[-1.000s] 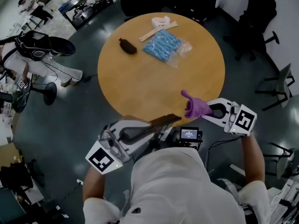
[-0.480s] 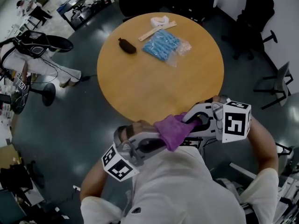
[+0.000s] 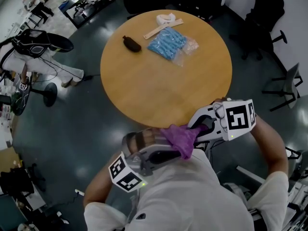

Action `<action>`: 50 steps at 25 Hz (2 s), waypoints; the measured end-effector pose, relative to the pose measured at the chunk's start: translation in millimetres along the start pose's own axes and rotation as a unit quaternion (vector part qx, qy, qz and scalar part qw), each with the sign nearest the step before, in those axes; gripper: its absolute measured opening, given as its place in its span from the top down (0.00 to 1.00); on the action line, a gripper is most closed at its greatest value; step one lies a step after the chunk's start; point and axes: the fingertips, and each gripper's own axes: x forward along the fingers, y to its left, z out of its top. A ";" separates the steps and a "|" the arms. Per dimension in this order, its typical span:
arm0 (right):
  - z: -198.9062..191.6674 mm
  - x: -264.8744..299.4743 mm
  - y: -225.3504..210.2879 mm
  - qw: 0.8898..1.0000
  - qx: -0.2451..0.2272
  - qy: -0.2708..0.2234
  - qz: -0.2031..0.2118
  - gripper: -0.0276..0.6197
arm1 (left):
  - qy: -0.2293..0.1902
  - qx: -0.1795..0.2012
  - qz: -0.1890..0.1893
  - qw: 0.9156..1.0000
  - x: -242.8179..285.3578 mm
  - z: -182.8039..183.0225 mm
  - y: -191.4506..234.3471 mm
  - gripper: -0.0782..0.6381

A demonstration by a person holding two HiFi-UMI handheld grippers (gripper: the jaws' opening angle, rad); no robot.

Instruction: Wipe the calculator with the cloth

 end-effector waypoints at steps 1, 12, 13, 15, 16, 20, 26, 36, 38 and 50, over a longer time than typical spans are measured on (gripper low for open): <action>-0.5 0.1 0.2 1.000 0.009 -0.009 0.009 0.85 | -0.002 0.002 -0.002 1.000 1.9 1.4 -0.5 0.82; 1.8 1.6 -10.7 0.994 0.074 -0.065 0.049 0.85 | -0.033 0.012 -0.019 0.999 13.3 23.2 -2.1 0.82; 2.4 2.5 -10.6 0.994 0.073 -0.064 0.051 0.85 | -0.040 0.009 -0.019 0.999 14.0 27.1 -1.4 0.82; 2.0 5.8 -9.7 0.994 0.073 -0.061 0.055 0.85 | -0.053 0.005 -0.018 0.998 15.1 34.0 0.1 0.82; 0.8 7.7 -9.3 0.994 0.075 -0.061 0.058 0.85 | -0.059 0.004 -0.018 0.998 15.4 36.7 0.8 0.82; -7.6 10.9 -11.3 0.990 0.094 -0.073 0.070 0.85 | -0.077 -0.005 -0.008 0.997 14.2 44.7 8.9 0.82; -30.1 23.7 -7.8 0.985 0.131 -0.076 0.087 0.85 | -0.113 -0.023 0.021 0.993 3.1 62.0 33.4 0.82; -69.7 42.3 -4.7 0.984 0.150 -0.026 0.092 0.85 | -0.133 -0.029 0.016 0.991 -0.5 76.5 37.3 0.82; -88.6 49.2 -4.3 0.987 0.140 0.015 0.083 0.85 | -0.138 -0.030 0.016 0.990 -1.7 78.5 38.6 0.82; 3.4 -26.6 -40.3 0.932 -0.253 0.181 -0.188 0.85 | -0.129 -0.044 0.023 0.990 -2.7 63.0 46.0 0.82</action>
